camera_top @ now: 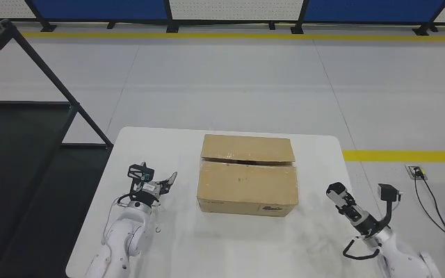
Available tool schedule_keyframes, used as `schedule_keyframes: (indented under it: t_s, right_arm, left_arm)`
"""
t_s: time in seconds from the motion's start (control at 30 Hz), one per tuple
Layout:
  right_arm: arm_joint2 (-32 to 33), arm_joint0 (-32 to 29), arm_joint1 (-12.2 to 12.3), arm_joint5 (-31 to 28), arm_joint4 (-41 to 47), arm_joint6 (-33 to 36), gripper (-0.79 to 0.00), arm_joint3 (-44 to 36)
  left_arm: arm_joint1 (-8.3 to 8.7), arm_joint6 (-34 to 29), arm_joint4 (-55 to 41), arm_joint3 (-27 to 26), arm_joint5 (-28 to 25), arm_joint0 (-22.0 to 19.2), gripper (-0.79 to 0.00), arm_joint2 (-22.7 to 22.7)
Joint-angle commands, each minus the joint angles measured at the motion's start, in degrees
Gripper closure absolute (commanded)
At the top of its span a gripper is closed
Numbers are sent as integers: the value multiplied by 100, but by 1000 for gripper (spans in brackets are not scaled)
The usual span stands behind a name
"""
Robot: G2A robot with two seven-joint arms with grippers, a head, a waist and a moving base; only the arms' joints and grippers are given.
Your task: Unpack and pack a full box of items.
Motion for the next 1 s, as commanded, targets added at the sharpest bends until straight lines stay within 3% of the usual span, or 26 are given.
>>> schedule_keyframes:
  t_s: [0.0,0.3,0.63,0.97]
  right_arm:
    - [1,-7,9,6,32,26,-785,12]
    - [127,-184,41,7,164,-103,-785,82]
    - [112,-236,51,32,205,-236,-785,137]
    - [14,-119,67,47,190,-181,-785,160]
  left_arm:
    - [-21,91,148,387,-115,-377,-785,152]
    - [-110,810,1152,1621,-407,-1396,-785,858]
    - [-122,746,1257,1500,-251,-1358,-785,923]
    - [-185,1083,1664,1704,-218,-1609,-785,1264]
